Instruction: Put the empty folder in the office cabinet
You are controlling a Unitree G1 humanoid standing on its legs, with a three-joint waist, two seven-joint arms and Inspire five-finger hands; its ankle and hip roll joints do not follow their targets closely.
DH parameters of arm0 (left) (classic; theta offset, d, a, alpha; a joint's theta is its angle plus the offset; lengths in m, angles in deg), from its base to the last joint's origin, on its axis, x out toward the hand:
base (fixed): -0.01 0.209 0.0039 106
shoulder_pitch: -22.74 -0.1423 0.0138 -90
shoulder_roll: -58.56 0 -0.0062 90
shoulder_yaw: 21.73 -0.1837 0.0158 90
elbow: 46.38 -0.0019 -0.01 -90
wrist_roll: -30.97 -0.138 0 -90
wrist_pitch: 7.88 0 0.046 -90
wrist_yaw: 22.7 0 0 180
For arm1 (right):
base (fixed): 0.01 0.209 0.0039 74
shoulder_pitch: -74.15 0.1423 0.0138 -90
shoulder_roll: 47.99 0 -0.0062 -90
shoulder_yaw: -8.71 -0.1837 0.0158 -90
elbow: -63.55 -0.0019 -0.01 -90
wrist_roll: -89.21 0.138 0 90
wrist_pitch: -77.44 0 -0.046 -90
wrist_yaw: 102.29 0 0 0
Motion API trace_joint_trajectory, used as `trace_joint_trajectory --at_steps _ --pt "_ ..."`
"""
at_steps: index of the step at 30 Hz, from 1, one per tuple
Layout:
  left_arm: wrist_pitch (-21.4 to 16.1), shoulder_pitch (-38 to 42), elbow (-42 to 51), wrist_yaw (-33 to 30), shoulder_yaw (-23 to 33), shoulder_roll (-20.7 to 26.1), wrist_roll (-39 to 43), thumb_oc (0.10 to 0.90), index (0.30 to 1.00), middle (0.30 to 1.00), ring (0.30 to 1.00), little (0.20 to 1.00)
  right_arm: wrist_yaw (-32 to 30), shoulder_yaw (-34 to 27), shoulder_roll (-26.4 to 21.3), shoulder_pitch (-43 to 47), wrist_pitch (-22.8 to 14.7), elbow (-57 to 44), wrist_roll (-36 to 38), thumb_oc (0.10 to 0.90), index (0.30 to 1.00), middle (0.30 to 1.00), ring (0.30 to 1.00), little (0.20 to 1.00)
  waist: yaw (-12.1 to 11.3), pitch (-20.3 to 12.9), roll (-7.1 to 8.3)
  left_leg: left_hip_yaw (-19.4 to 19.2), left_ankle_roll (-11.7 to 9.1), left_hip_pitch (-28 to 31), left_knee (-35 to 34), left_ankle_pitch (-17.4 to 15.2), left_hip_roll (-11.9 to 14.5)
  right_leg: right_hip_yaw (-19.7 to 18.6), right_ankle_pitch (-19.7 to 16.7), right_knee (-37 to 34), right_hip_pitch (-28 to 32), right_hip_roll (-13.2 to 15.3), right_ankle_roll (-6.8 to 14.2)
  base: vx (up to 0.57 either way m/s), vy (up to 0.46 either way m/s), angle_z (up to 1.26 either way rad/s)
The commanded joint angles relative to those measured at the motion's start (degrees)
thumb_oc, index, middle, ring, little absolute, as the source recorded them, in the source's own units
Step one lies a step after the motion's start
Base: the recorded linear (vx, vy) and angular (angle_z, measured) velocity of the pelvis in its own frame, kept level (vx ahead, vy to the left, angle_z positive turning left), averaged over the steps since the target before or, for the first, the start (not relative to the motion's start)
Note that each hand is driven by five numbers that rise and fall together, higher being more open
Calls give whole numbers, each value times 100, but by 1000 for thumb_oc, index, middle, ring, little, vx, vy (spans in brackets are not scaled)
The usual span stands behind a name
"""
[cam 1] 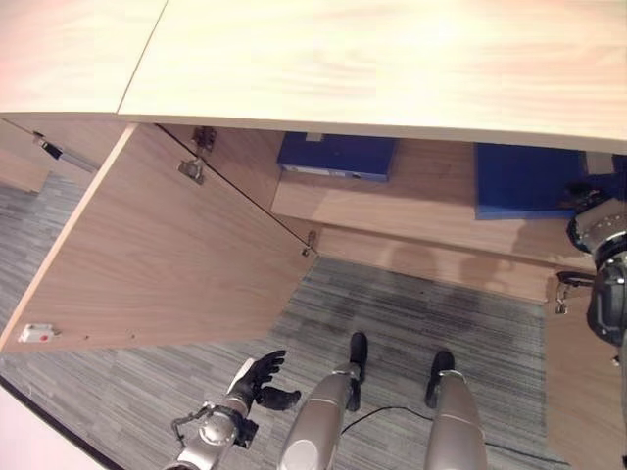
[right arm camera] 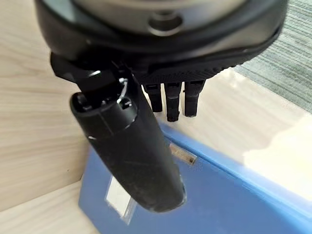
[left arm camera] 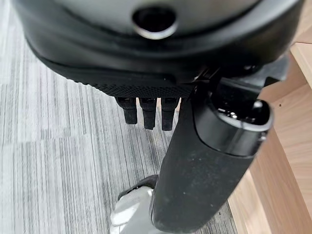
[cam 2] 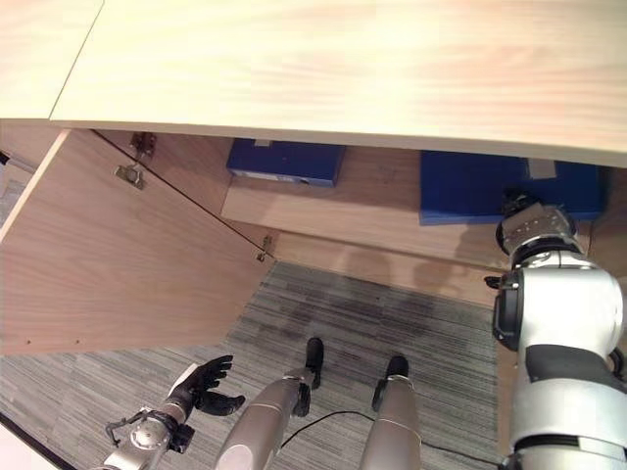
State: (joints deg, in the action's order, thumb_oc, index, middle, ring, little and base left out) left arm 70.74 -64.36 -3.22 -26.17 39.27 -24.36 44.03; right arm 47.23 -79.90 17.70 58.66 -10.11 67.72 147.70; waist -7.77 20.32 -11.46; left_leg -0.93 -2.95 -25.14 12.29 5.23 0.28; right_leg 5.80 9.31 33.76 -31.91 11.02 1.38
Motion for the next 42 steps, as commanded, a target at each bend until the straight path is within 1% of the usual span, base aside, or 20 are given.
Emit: trace_joint_trajectory --at_steps 1,10,16,21,22,23,26,27,28,29,30,31,32,33,34,35,36,37,38,42 --pt "-137 43 -476 -269 154 80 -43 800 900 900 900 900 -125 -158 -36 -217 -266 -112 -54 800 900 900 900 900 -40 -231 -93 376 -386 477 197 -1266 343 -439 834 -411 756 -223 367 -40 2 -3" --pt "-130 90 -655 -231 184 -73 23 800 900 900 900 900 -58 -451 263 -812 -414 -201 98 800 900 900 900 900 -26 -244 -148 339 -386 590 17 -1147 360 -438 727 -586 887 -211 403 -6 2 -1" --pt "-146 40 -618 -92 302 -33 2 800 900 900 900 900 367 -419 653 -1089 -741 -888 389 800 900 900 900 900 -44 -251 -193 322 -390 689 -235 -942 400 -445 524 -866 993 -237 438 -28 8 -2" --pt "-123 -24 -568 -35 597 -50 120 800 900 900 900 900 777 -384 1534 -2029 -1469 -2422 529 800 900 900 900 900 94 -168 -187 258 -390 786 -541 -776 474 -455 342 -1155 1024 -293 463 -30 18 -11" --pt "-112 -101 -521 3 659 -51 140 800 900 900 900 900 834 -359 1753 -2411 -1657 -2952 473 800 900 900 900 900 137 -166 -176 239 -383 829 -639 -728 491 -450 291 -1242 1053 -308 472 -30 50 -9" --pt "-107 -270 -361 71 775 -90 162 800 900 900 900 900 1072 -351 2153 -3338 -2022 -4162 367 800 900 900 900 900 244 -101 -173 201 -375 877 -775 -673 521 -440 224 -1344 1059 -327 488 -22 33 -7" --pt "-109 -463 -328 147 858 -119 125 800 900 900 900 900 1212 -274 2362 -4026 -2261 -4892 114 800 900 900 900 900 318 -129 -143 180 -363 964 -923 -619 552 -429 150 -1475 1115 -341 502 -5 20 -10" --pt "-121 -552 -355 142 923 -124 65 800 900 900 900 900 1335 -203 2391 -4393 -2290 -5418 -87 590 585 585 585 585 376 -100 -102 162 -367 1039 -979 -623 551 -426 172 -1489 1148 -328 512 10 1 -15" --pt "-131 -576 -369 205 953 -138 7 800 900 900 900 900 1483 -49 2329 -4648 -2391 -5837 -331 400 300 300 300 300 423 -98 -70 148 -367 1084 -1047 -591 560 -421 132 -1526 1150 -338 523 14 -13 -15" --pt "-215 -727 -402 286 1092 -135 -132 800 900 900 900 900 1824 47 2144 -5345 -2402 -6600 -881 400 300 300 300 300 501 -89 -11 131 -376 1156 -1151 -539 596 -389 84 -1646 1202 -352 530 9 -12 -11" --pt "-237 -794 -366 333 1160 -129 -181 800 900 900 900 900 1936 110 2019 -5629 -2395 -6966 -1227 400 300 300 300 300 542 -90 24 126 -378 1193 -1196 -514 604 -390 64 -1688 1229 -364 540 1 -15 -3" --pt "-236 -796 -364 333 1160 -130 -181 800 900 900 900 900 1928 110 2020 -5636 -2391 -6978 -1234 400 300 300 300 300 535 -109 12 128 -379 1166 -1203 -487 616 -386 13 -1732 1218 -378 540 0 0 0" --pt "-260 -785 -416 342 1199 -116 -251 800 900 900 900 900 1800 140 1847 -5751 -2459 -7144 -1693 400 300 300 300 300 565 -111 57 127 -386 1225 -1253 -489 618 -373 34 -1747 1254 -364 550 0 0 0" --pt "-277 -784 -468 330 1224 -121 -356 800 900 900 900 900 1708 159 1671 -5816 -2441 -7364 -2191 400 300 300 300 300 588 -121 78 117 -387 1254 -1285 -476 626 -379 18 -1780 1274 -369 553 49 -3 -3" --pt "-342 -809 -513 327 1298 -121 -488 800 900 900 900 900 1483 183 1245 -5971 -2369 -7819 -3316 400 300 300 300 300 619 -133 113 101 -385 1304 -1347 -449 643 -372 -16 -1842 1307 -376 566 18 2 -4" --pt "-363 -797 -530 320 1300 -131 -514 800 900 900 900 900 1362 136 1089 -5988 -2371 -7867 -3664 400 300 300 300 300 621 -153 123 98 -389 1285 -1375 -414 654 -360 -79 -1918 1310 -385 573 8 1 -4" --pt "-365 -795 -533 319 1297 -136 -515 800 900 900 900 900 1349 136 1090 -5992 -2367 -7874 -3680 400 300 300 300 300 621 -153 117 99 -389 1288 -1378 -412 655 -358 -82 -1924 1314 -386 573 -1 8 -5" --pt "-402 -786 -508 356 1275 -127 -561 800 900 900 900 900 1150 129 888 -5893 -2280 -7868 -4271 400 300 300 300 300 622 -165 143 103 -390 1312 -1422 -398 658 -360 -105 -1967 1333 -388 583 0 1 -4" --pt "-417 -798 -483 369 1264 -120 -594 800 900 900 900 900 1089 123 794 -5875 -2233 -7904 -4535 400 300 300 300 300 626 -166 166 98 -388 1328 -1440 -394 668 -366 -115 -1985 1341 -389 589 0 1 -3" --pt "-479 -781 -355 482 1153 -26 -614 800 900 900 900 900 926 328 450 -5433 -2012 -7537 -5221 400 300 300 300 300 581 -153 188 85 -372 1325 -1447 -387 661 -386 -162 -2017 1337 -384 613 0 0 0"
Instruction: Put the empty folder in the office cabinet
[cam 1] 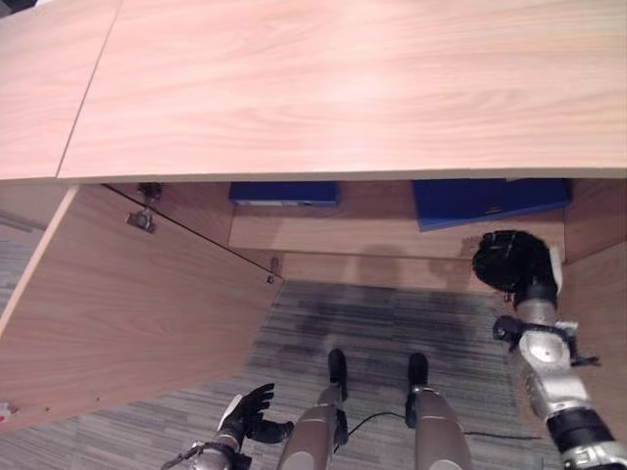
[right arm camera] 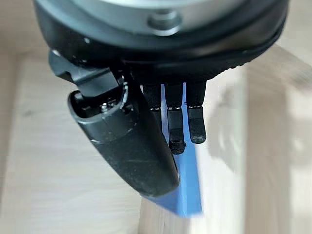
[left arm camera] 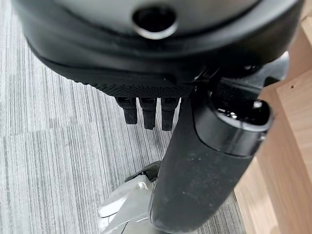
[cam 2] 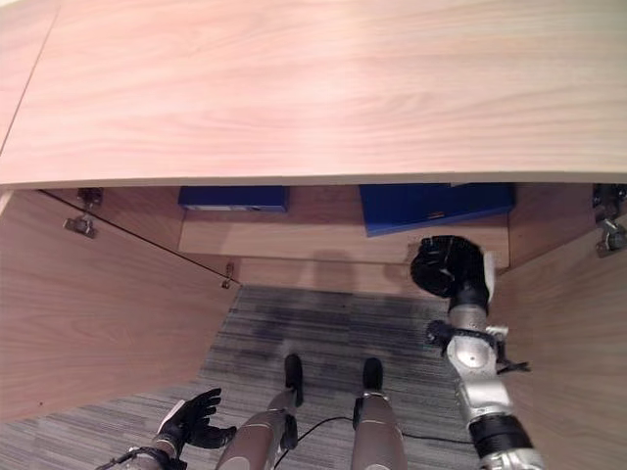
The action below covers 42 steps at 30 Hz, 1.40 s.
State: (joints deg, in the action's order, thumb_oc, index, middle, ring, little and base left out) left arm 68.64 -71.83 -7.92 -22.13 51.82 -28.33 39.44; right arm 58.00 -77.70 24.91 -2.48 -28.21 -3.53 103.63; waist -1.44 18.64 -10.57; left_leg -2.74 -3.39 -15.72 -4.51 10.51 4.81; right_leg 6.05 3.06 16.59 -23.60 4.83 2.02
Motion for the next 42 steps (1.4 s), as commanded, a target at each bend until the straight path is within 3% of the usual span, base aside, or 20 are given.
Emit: trace_joint_trajectory --at_steps 1,11,16,25,42 --pt "-267 -33 118 80 -98 370 -155 800 900 900 900 900 -155 115 -271 695 -205 -402 -816 400 300 300 300 300 -50 17 99 264 -327 383 234 -916 207 -412 462 -299 505 235 550 0 0 0" --pt "-326 -1 348 290 -310 634 213 800 900 900 900 900 -193 1001 -1075 2397 288 1583 -1234 400 300 300 300 300 -285 105 76 329 -325 245 364 -919 166 -455 445 -228 422 277 580 1 2 1" --pt "-332 36 370 323 -385 712 325 800 900 900 900 900 -57 1535 -1235 2982 405 2261 -1266 400 300 300 300 300 -371 135 56 357 -336 189 405 -913 162 -448 447 -188 371 286 582 2 1 1" --pt "-324 171 446 310 -591 781 559 800 900 900 900 900 179 2137 -1036 3629 644 3659 -1094 400 300 300 300 300 -558 250 -7 466 -345 -1 439 -855 160 -381 467 -139 258 295 577 -1 -2 2" --pt "-328 224 836 349 -797 944 814 800 900 900 900 900 234 2330 -1061 4260 854 4705 -960 400 300 300 300 300 -763 394 -295 545 -321 -208 346 -798 61 -326 485 -17 -78 336 597 -4 9 3"
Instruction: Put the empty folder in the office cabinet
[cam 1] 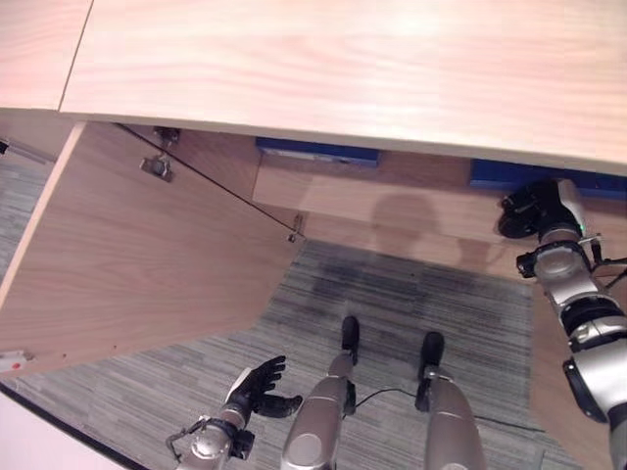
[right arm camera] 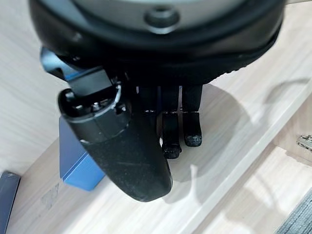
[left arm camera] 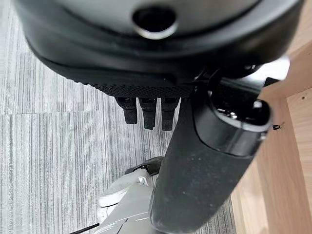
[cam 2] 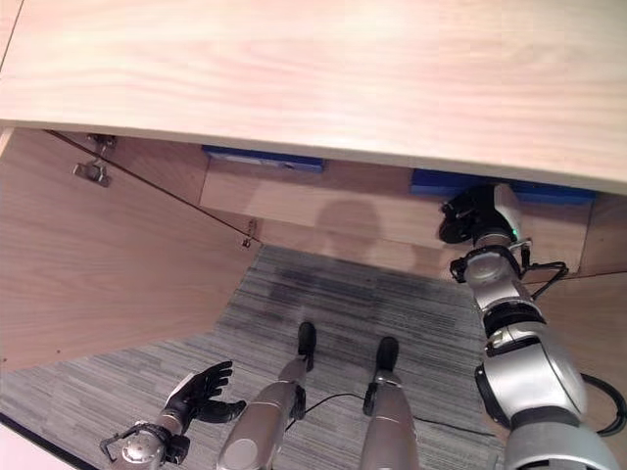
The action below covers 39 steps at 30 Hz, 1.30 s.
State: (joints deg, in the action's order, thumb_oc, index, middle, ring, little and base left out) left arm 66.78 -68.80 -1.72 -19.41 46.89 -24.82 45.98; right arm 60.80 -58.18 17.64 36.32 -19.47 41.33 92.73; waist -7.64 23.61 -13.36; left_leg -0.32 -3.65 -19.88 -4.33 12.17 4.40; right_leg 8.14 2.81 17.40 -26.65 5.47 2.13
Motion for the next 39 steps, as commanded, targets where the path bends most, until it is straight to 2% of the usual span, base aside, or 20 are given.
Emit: trace_joint_trajectory --at_steps 1,11,16,26,31,34,39 --pt "-141 -69 248 82 -310 617 174 800 900 900 900 900 -40 388 -359 442 -4 279 146 400 300 300 300 300 -172 -111 -50 309 -293 163 326 -938 104 -536 461 -124 182 268 588 0 19 4" --pt "-140 -130 578 278 -451 907 271 800 900 900 900 900 -56 868 -887 1569 -27 304 255 400 300 300 300 300 -304 -182 -128 386 -300 150 172 -859 23 -487 459 -180 159 307 602 9 8 2" --pt "-105 -124 659 363 -451 1027 366 800 900 900 900 900 -79 1111 -1243 2142 -37 331 359 400 300 300 300 300 -341 -252 -99 424 -301 177 112 -845 -2 -458 456 -217 195 314 592 0 0 0" --pt "-85 -165 671 429 -421 1144 381 800 900 900 900 900 -82 1397 -1494 2793 -15 412 525 400 300 300 300 300 -396 -373 -42 464 -307 197 66 -840 -27 -439 428 -319 273 316 600 7 2 2" --pt "-65 -159 585 422 -406 1092 332 800 900 900 900 900 -67 1325 -1435 2677 -42 340 638 400 300 300 300 300 -379 -425 12 467 -299 252 62 -859 -37 -442 429 -387 389 303 598 0 0 0" --pt "-45 -120 550 388 -377 1030 320 800 900 900 900 900 -88 1046 -1337 2323 -100 151 879 400 300 300 300 300 -358 -436 61 463 -298 318 61 -877 -22 -439 430 -406 461 296 597 0 0 0" --pt "1 -4 366 259 -176 758 244 800 900 900 900 900 -142 -1 -784 949 -381 -741 1513 400 300 300 300 300 -221 -457 194 444 -279 435 82 -926 11 -435 394 -497 649 272 580 0 0 0"
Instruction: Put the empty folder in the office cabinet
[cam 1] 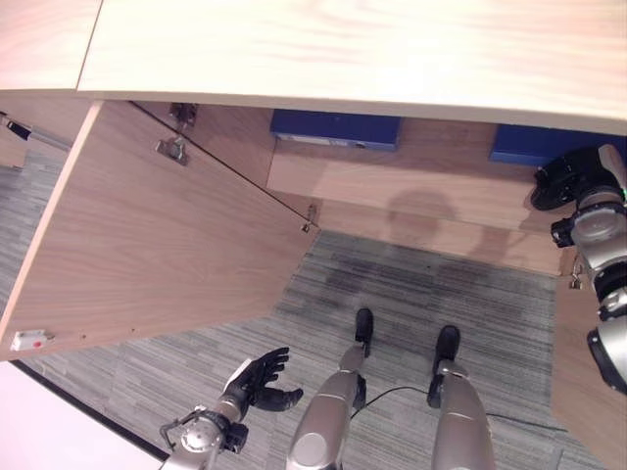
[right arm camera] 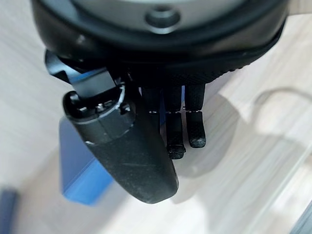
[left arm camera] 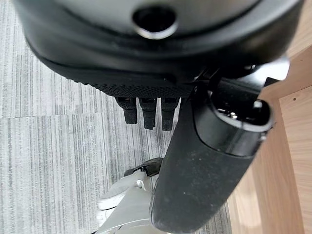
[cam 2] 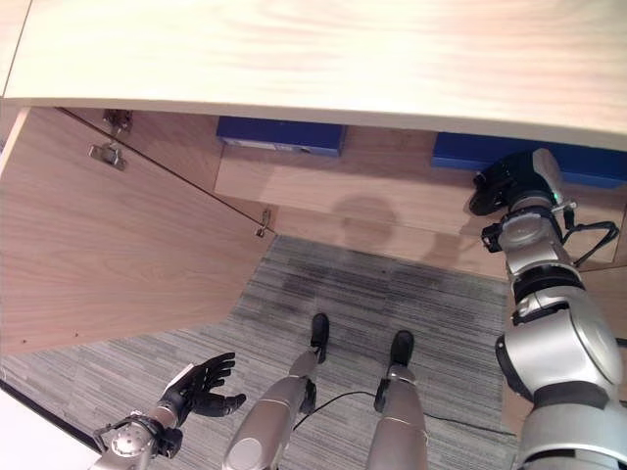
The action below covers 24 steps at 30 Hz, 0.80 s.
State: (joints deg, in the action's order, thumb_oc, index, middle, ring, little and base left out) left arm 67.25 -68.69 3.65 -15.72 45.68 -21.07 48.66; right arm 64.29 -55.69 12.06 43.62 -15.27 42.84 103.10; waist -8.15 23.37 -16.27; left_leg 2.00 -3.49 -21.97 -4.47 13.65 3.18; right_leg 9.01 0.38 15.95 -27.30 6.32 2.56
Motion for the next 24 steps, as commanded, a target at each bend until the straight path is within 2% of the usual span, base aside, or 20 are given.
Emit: trace_joint_trajectory --at_steps 1,2,3,6,7,8,9,10,11,12,16,18,21,24 --pt "-38 -16 -228 -141 -6 334 -64 800 900 900 900 900 -522 -490 -49 -187 -861 -1196 522 400 300 300 300 300 -134 -445 543 203 -288 695 111 -1101 145 -520 634 -372 787 188 536 35 5 9" --pt "-3 8 -377 -218 126 162 -167 800 900 900 900 900 -515 -840 339 -955 -955 -1768 483 400 300 300 300 300 -24 -471 622 187 -269 792 131 -1171 170 -519 644 -411 905 176 525 31 6 11" --pt "-7 -3 -380 -220 114 178 -171 800 900 900 900 900 -530 -880 349 -1020 -937 -1819 464 400 300 300 300 300 -33 -477 635 190 -268 807 131 -1174 168 -515 646 -417 925 178 526 36 12 11" --pt "54 -15 -641 -320 302 -86 -381 800 900 900 900 900 -441 -1192 868 -2178 -1014 -2590 156 400 300 300 300 300 110 -547 773 161 -239 983 165 -1253 194 -506 635 -433 1095 170 531 68 12 0" --pt "78 -21 -794 -370 349 -223 -510 800 900 900 900 900 -420 -1398 1293 -2867 -1032 -2882 105 400 300 300 300 300 210 -622 859 132 -223 1146 157 -1298 200 -500 635 -454 1247 165 533 104 27 -2" --pt "105 -31 -907 -396 394 -285 -581 800 900 900 900 900 -357 -1473 1483 -3160 -1022 -2959 86 403 305 305 305 305 265 -676 900 117 -218 1240 140 -1314 209 -504 632 -490 1339 165 536 73 21 -1" --pt "102 -38 -911 -398 389 -281 -585 800 900 900 900 900 -360 -1481 1489 -3184 -1016 -2977 80 435 352 352 352 352 264 -675 904 118 -218 1256 134 -1313 209 -501 633 -498 1357 166 537 82 15 -5" --pt "159 -25 -1155 -444 502 -400 -713 800 900 900 900 900 -242 -1569 1747 -3717 -991 -3196 37 709 764 764 764 764 391 -784 999 70 -211 1426 98 -1332 215 -514 600 -595 1518 165 545 79 12 -8" --pt "173 -26 -1239 -452 533 -445 -770 800 900 900 900 900 -179 -1594 1867 -3936 -976 -3261 34 800 900 900 900 900 446 -833 1044 39 -209 1505 79 -1346 213 -517 577 -654 1601 171 552 79 13 -9" --pt "170 -31 -1242 -453 530 -443 -773 800 900 900 900 900 -180 -1598 1871 -3952 -971 -3274 31 800 900 900 900 900 445 -833 1047 38 -208 1515 77 -1347 212 -517 575 -664 1615 171 553 38 12 -7" --pt "221 -50 -1523 -502 695 -646 -897 800 900 900 900 900 114 -1690 2335 -4818 -978 -3537 191 800 900 900 900 900 638 -1110 1222 -119 -194 1850 5 -1428 195 -571 405 -1004 1945 219 613 66 29 -19" --pt "227 -43 -1621 -523 746 -675 -944 800 900 900 900 900 182 -1666 2356 -4939 -951 -3556 187 800 900 900 900 900 669 -1161 1252 -159 -191 1924 -11 -1450 187 -567 379 -1052 2005 233 635 54 50 -29" --pt "269 -5 -2022 -607 854 -845 -1194 800 900 900 900 900 419 -1548 2473 -5359 -809 -3298 13 800 900 900 900 900 734 -1418 1357 -223 -126 2239 -29 -1580 127 -576 343 -1085 2282 324 714 99 96 -23" --pt "274 -10 -2060 -615 882 -883 -1204 800 900 900 900 900 459 -1533 2548 -5442 -766 -3196 8 800 900 900 900 900 734 -1492 1389 -222 -85 2344 -25 -1640 91 -558 354 -1031 2354 367 755 64 77 -6"
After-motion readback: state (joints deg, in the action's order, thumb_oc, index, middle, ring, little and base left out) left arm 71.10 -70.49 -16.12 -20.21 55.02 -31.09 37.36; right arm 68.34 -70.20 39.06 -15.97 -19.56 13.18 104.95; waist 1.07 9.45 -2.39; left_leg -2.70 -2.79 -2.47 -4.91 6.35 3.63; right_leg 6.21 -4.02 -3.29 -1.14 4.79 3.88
